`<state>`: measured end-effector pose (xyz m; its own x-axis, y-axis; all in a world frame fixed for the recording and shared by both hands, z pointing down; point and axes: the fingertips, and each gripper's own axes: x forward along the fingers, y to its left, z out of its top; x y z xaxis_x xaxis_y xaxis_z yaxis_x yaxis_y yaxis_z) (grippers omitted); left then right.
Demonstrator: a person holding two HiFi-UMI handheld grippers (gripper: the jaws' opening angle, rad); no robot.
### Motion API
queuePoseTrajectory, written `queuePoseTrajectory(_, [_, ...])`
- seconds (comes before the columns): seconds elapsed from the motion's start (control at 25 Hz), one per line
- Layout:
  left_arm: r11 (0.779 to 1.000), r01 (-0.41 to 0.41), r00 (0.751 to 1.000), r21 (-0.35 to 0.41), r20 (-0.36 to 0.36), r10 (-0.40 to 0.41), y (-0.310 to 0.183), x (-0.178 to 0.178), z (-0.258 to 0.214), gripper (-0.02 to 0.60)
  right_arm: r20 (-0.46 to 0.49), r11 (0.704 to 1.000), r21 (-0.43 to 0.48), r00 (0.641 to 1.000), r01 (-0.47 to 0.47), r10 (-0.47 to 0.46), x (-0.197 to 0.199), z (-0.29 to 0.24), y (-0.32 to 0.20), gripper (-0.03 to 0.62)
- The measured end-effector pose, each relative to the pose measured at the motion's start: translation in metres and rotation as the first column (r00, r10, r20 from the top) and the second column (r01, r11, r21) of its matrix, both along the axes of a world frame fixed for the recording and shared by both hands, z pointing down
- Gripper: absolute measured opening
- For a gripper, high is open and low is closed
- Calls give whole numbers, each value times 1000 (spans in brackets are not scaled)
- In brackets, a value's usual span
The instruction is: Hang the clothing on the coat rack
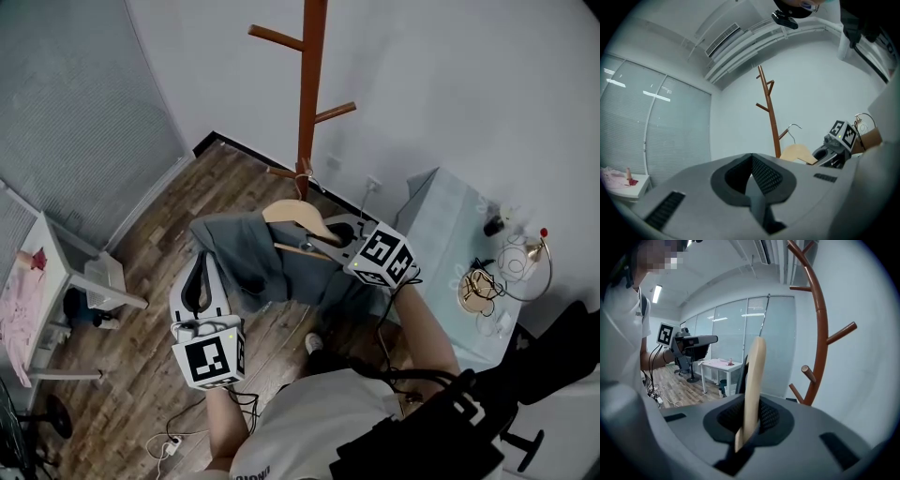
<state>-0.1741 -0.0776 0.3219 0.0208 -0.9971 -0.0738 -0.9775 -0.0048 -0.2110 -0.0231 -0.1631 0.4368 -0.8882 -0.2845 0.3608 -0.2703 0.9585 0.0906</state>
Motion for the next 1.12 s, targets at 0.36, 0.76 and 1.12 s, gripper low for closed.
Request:
queuePoseTrajectory(0.36, [999, 21, 1000, -25, 0, -21, -22, 0, 8, 12, 9, 998, -57, 1000, 10, -10, -1, 19, -26, 48])
queuePoseTrajectory(0.76, [997, 69, 998, -26, -14, -69, -42, -4, 7, 12, 15, 990, -137, 999, 37, -35, 1, 40, -48, 48])
queuePoseTrajectory(1.12, [993, 110, 994, -35, -21, -110, -51, -7, 4, 12, 30, 978, -197, 997, 73, -69, -3, 55, -59, 48])
